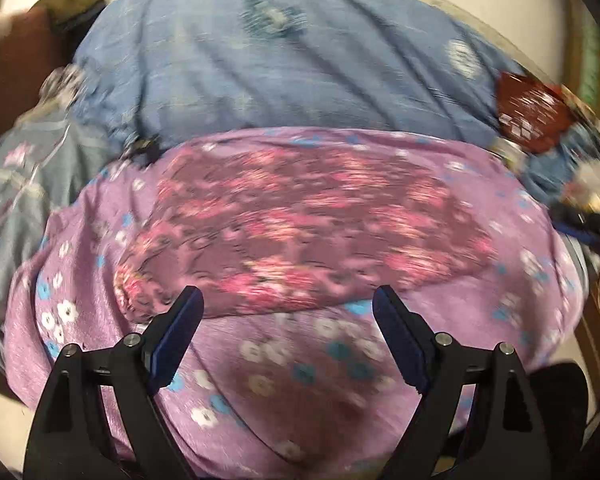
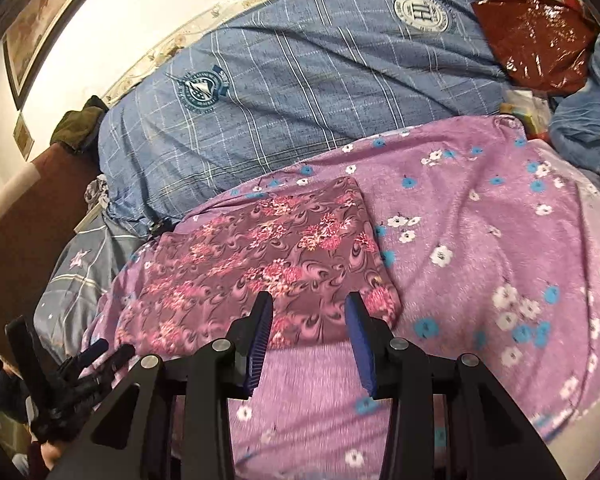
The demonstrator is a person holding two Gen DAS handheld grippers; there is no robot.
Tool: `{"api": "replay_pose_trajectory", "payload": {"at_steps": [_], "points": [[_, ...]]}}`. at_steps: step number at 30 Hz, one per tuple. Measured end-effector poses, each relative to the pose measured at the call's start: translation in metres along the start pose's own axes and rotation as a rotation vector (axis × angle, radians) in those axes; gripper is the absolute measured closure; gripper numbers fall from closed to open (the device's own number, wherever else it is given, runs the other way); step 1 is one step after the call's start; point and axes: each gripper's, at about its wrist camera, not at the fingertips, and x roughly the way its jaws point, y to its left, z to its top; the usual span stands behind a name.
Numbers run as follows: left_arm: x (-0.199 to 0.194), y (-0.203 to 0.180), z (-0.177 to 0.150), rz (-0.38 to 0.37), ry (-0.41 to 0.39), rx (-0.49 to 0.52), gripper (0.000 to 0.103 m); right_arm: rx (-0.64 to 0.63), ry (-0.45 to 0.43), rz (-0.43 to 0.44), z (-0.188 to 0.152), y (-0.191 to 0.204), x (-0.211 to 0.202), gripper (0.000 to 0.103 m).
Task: Fold small clothes
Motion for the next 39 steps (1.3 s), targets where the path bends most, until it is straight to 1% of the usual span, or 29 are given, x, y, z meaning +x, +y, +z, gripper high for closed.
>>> {"api": "replay_pose_trajectory", "payload": {"at_steps": [3, 6, 8, 10, 13, 15, 17, 19, 21, 25, 29, 32, 33, 35, 36, 38, 39], "points": [[-0.030, -0.028, 0.010, -0.050, -0.042, 0.069, 0.016, 0.013, -0.053, 0.006, 0.000, 0.003, -0.035, 0.063], [-0.053, -0.056, 0.019, -0.077, -0.078, 0.141, 0.015, 0.030, -0.102, 0.020, 0.002, 0.003, -0.072, 0.063], [-0.070, -0.078, 0.026, -0.092, -0.120, 0.204, 0.015, 0.016, -0.151, 0.002, 0.001, 0.002, -0.102, 0.060], [-0.083, -0.094, 0.034, -0.107, -0.153, 0.245, 0.015, 0.002, -0.190, -0.027, -0.001, -0.001, -0.127, 0.059], [-0.105, -0.110, 0.046, -0.130, -0.209, 0.261, 0.015, 0.001, -0.234, -0.050, -0.002, -0.008, -0.152, 0.058], [-0.117, -0.111, 0.050, -0.152, -0.235, 0.249, 0.011, 0.011, -0.258, -0.049, -0.001, -0.014, -0.163, 0.057], [-0.127, -0.108, 0.052, -0.162, -0.260, 0.230, 0.000, 0.028, -0.263, -0.035, 0.000, -0.020, -0.165, 0.057], [-0.135, -0.103, 0.052, -0.146, -0.298, 0.216, 0.000, 0.040, -0.257, -0.013, 0.001, -0.022, -0.163, 0.057], [-0.138, -0.099, 0.053, -0.110, -0.313, 0.214, 0.000, 0.029, -0.253, 0.003, 0.001, -0.020, -0.159, 0.057], [-0.138, -0.085, 0.059, -0.059, -0.315, 0.191, 0.000, -0.006, -0.246, 0.027, 0.002, -0.011, -0.149, 0.057], [-0.134, -0.068, 0.062, -0.013, -0.309, 0.147, 0.000, 0.002, -0.235, 0.065, 0.006, -0.009, -0.136, 0.057], [-0.128, -0.053, 0.059, 0.003, -0.287, 0.104, 0.000, 0.003, -0.222, 0.092, 0.009, -0.005, -0.124, 0.057], [-0.124, -0.045, 0.056, 0.018, -0.283, 0.094, 0.000, 0.002, -0.218, 0.102, 0.010, -0.003, -0.120, 0.057], [-0.113, -0.033, 0.049, 0.073, -0.272, 0.091, 0.000, -0.001, -0.213, 0.122, 0.011, 0.001, -0.111, 0.057], [-0.103, -0.025, 0.045, 0.106, -0.249, 0.083, 0.000, -0.006, -0.208, 0.130, 0.010, 0.004, -0.104, 0.057], [-0.084, -0.005, 0.043, 0.126, -0.193, 0.047, 0.000, -0.026, -0.187, 0.125, 0.009, 0.009, -0.089, 0.061], [-0.069, 0.012, 0.042, 0.149, -0.158, 0.004, 0.000, -0.043, -0.167, 0.108, 0.008, 0.012, -0.078, 0.062]]}}
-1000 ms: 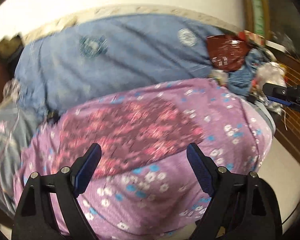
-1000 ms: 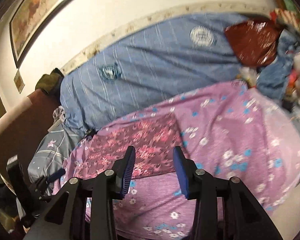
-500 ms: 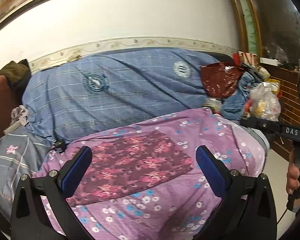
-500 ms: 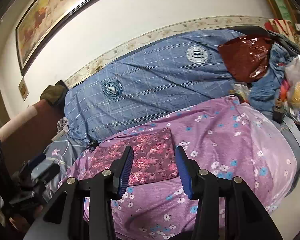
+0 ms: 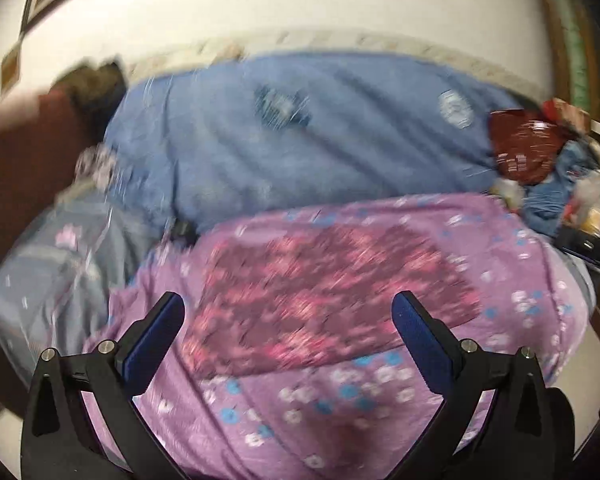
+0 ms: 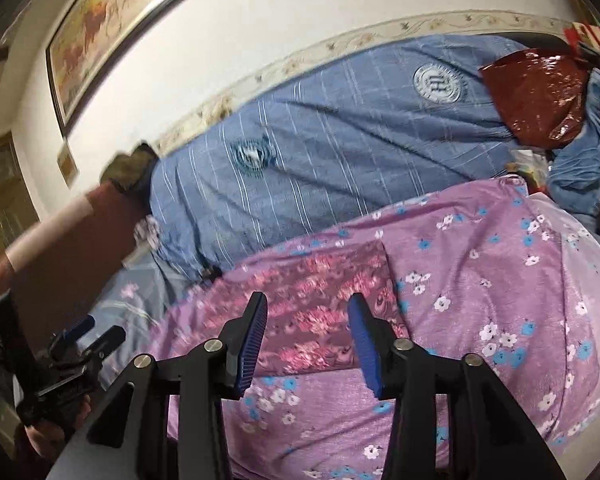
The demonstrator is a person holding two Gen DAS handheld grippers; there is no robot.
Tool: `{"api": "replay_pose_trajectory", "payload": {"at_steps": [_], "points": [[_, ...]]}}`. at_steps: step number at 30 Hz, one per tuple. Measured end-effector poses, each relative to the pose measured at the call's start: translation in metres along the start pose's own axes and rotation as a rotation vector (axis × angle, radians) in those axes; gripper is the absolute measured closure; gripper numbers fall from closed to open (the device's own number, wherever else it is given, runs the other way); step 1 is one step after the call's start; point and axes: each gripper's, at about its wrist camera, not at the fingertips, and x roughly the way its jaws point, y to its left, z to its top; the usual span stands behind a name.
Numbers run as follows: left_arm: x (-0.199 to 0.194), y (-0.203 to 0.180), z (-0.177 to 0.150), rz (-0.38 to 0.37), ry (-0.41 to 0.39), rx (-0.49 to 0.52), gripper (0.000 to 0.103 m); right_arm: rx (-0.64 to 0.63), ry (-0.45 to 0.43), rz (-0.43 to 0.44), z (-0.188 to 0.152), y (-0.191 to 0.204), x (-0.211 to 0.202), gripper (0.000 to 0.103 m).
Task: Fold small clothes
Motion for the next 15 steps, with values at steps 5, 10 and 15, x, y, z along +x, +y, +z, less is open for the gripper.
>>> {"api": "replay_pose_trajectory", "payload": {"at_steps": [5, 10, 15], "points": [[0.076, 0.057, -0.018, 0.135, 0.149, -0.162, 0.000, 0.028, 0.083, -0.046, -0.006, -0.015, 0.047, 0.065], [0.135, 0.085, -0.041, 0.146, 0.284, -0.262, 0.000, 0.129, 0.216, -0.107, -0.015, -0.050, 0.109, 0.065], [0.162, 0.092, -0.058, 0.170, 0.331, -0.271, 0.001, 0.241, 0.324, -0.145, -0.036, -0.076, 0.162, 0.065]]}}
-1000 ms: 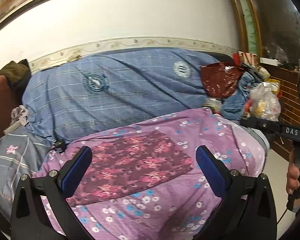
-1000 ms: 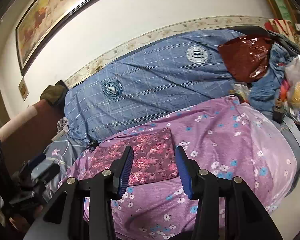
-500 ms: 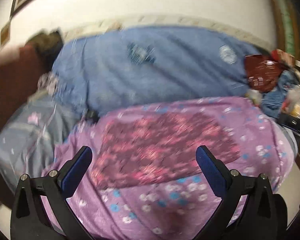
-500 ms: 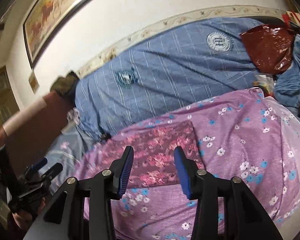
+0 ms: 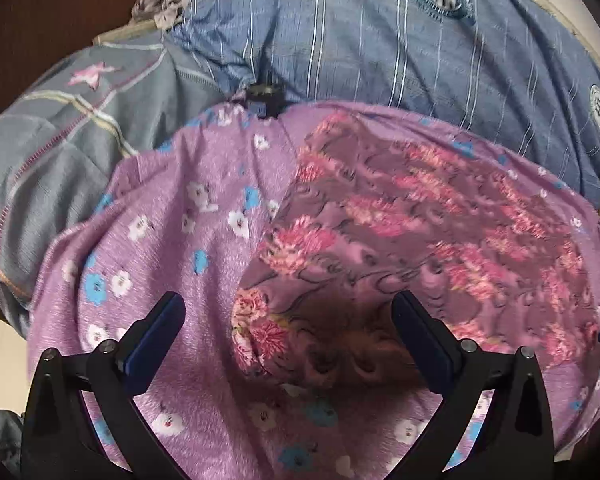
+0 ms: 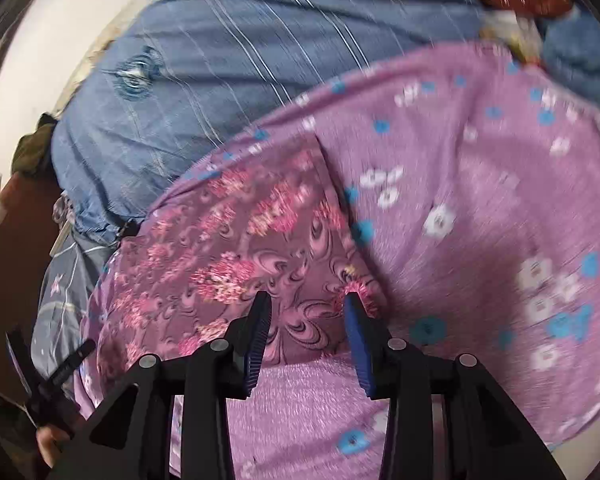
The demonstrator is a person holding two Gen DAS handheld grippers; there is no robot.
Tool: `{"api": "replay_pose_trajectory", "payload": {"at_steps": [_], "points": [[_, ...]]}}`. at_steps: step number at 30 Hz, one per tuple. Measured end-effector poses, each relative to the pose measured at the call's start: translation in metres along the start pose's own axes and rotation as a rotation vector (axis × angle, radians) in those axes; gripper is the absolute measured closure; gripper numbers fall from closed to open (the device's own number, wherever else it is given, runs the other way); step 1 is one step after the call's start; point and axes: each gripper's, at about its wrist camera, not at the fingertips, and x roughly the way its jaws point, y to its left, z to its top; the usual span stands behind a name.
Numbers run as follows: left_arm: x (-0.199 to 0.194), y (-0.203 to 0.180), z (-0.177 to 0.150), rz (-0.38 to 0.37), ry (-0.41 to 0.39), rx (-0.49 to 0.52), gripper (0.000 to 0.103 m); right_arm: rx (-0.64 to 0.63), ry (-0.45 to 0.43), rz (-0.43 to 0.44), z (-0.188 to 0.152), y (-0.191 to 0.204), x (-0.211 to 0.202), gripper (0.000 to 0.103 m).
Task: Fold small clothes
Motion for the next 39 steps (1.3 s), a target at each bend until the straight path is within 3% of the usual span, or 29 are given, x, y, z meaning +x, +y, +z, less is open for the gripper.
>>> {"api": "replay_pose_trajectory", "payload": {"at_steps": [3, 5, 9, 17, 22, 30, 39], "points": [[0.021, 0.000, -0.010, 0.064, 0.053, 0.032, 0.004, -0.012, 0.018, -0.004, -0.004, 0.002, 0.020, 0.065], [0.031, 0.004, -0.018, 0.053, 0.090, 0.024, 0.004, -0.027, 0.050, -0.024, -0.008, 0.003, 0.036, 0.066], [0.013, 0.001, -0.015, 0.081, 0.061, 0.042, 0.004, -0.042, 0.075, -0.061, -0.010, 0.003, 0.046, 0.068], [-0.080, -0.017, -0.014, 0.101, -0.163, 0.105, 0.004, -0.118, -0.033, 0.009, -0.024, 0.030, -0.007, 0.063], [-0.120, -0.025, -0.015, 0.130, -0.239, 0.148, 0.004, -0.189, -0.101, 0.072, -0.028, 0.069, -0.048, 0.063], [-0.162, -0.031, -0.020, 0.097, -0.286, 0.158, 0.004, -0.345, -0.181, 0.089, -0.048, 0.137, -0.095, 0.062], [-0.172, -0.030, -0.023, 0.089, -0.296, 0.153, 0.004, -0.455, -0.194, 0.071, -0.070, 0.172, -0.104, 0.060]]}}
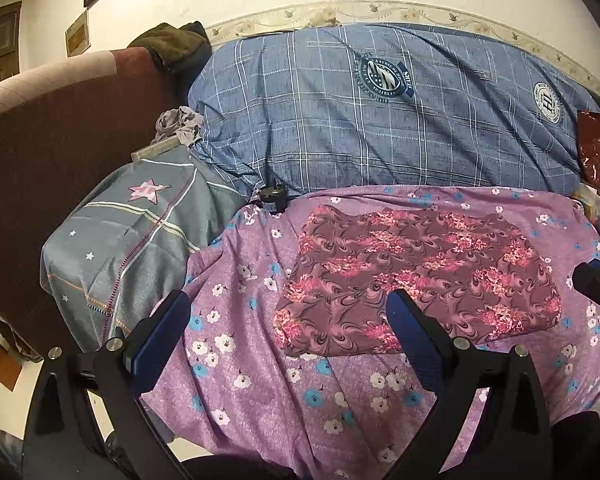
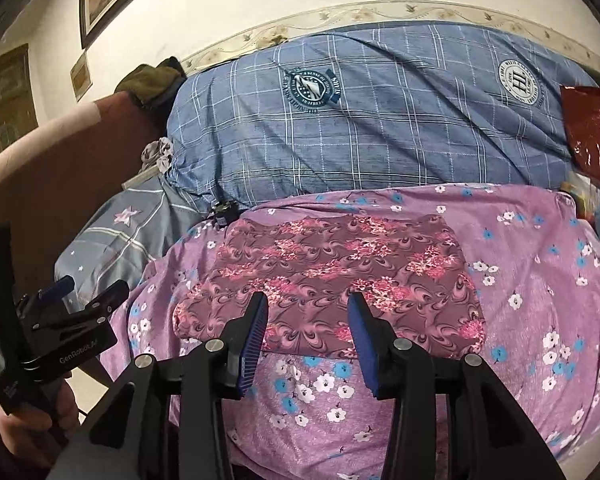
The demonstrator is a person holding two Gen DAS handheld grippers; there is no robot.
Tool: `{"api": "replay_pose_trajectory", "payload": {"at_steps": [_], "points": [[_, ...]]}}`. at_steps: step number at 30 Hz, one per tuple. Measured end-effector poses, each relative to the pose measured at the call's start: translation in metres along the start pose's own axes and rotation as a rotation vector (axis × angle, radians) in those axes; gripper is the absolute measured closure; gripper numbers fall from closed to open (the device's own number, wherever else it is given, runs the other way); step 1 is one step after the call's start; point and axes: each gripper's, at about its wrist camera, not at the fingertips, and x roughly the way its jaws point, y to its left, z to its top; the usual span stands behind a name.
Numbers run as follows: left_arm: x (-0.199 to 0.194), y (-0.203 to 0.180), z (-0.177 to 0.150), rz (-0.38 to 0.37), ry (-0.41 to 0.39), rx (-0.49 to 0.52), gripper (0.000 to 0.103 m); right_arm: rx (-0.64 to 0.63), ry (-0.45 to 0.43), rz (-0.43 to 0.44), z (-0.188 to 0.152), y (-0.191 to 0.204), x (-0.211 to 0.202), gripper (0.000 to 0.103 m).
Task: Fold small clothes
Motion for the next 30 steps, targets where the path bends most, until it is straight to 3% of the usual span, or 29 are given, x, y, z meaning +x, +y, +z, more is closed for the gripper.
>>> {"api": "replay_pose_trajectory", "payload": {"at_steps": [4, 8, 13, 16, 21, 24, 27, 30], "points": [[0.008, 0.000, -0.005, -0.018, 0.029, -0.004, 0.004, -0.004, 0.008, 0.001, -0.002, 0.000, 0.002, 0.060], [0.032, 0.016, -0.019, -0.079, 0.121, -0.056, 0.004, 0.013, 0.021, 0.001, -0.005, -0.008, 0.009, 0.060], [0.069, 0.044, -0.047, -0.138, 0.282, -0.225, 0.004, 0.028, 0.032, 0.013, -0.012, -0.020, 0.024, 0.060], [0.083, 0.047, -0.057, -0.170, 0.330, -0.308, 0.004, 0.032, 0.037, 0.010, -0.020, -0.028, 0.042, 0.060], [0.098, 0.027, -0.061, -0.213, 0.339, -0.320, 0.012, 0.010, 0.022, 0.044, -0.041, -0.042, 0.074, 0.059], [0.107, 0.012, -0.063, -0.261, 0.359, -0.323, 0.022, -0.042, 0.052, -0.017, -0.055, -0.045, 0.096, 0.060], [0.116, -0.002, -0.065, -0.335, 0.396, -0.376, 0.026, -0.035, 0.033, 0.006, -0.049, -0.050, 0.101, 0.060], [0.125, -0.012, -0.069, -0.406, 0.421, -0.459, 0.028, -0.020, 0.026, -0.023, -0.046, -0.059, 0.103, 0.059]]}}
